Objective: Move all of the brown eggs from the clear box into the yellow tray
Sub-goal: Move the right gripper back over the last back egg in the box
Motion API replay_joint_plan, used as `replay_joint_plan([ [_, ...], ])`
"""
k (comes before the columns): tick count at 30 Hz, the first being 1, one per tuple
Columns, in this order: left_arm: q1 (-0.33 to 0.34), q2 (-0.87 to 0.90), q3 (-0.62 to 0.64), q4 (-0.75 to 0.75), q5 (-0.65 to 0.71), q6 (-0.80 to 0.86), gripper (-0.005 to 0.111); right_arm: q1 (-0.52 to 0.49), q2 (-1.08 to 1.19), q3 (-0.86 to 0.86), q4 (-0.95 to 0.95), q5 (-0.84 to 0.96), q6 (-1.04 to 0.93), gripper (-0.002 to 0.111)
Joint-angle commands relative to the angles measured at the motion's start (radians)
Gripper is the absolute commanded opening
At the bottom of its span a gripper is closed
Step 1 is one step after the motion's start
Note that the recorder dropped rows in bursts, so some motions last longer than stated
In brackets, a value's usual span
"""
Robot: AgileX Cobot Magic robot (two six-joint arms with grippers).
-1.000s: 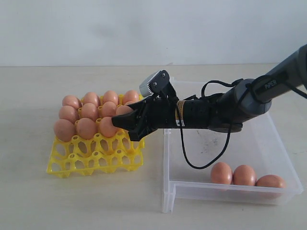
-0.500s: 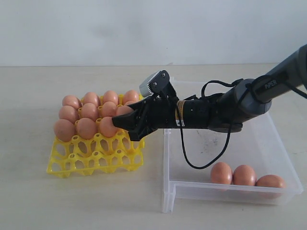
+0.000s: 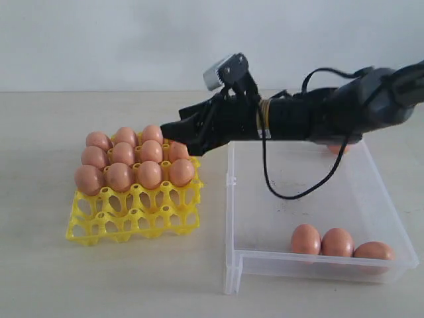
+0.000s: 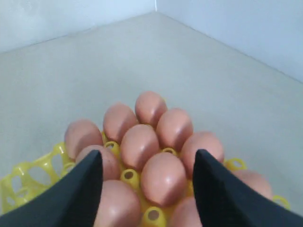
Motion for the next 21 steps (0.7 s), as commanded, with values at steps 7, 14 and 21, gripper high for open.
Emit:
replay_joint_plan([
  [7,0.002,-0.003,0.004,-0.005,-0.014,0.000,0.004,-0.042,-0.337,0.010,-0.601,0.803,0.696,0.000],
  [14,0.002,-0.003,0.004,-0.005,-0.014,0.000,0.004,-0.037,-0.291,0.010,-0.429,1.202,0.349,0.000],
  [21,0.002,-0.003,0.004,-0.005,-0.014,0.000,0.004,-0.135,-0.230,-0.085,0.513,1.461,-0.624,0.000],
])
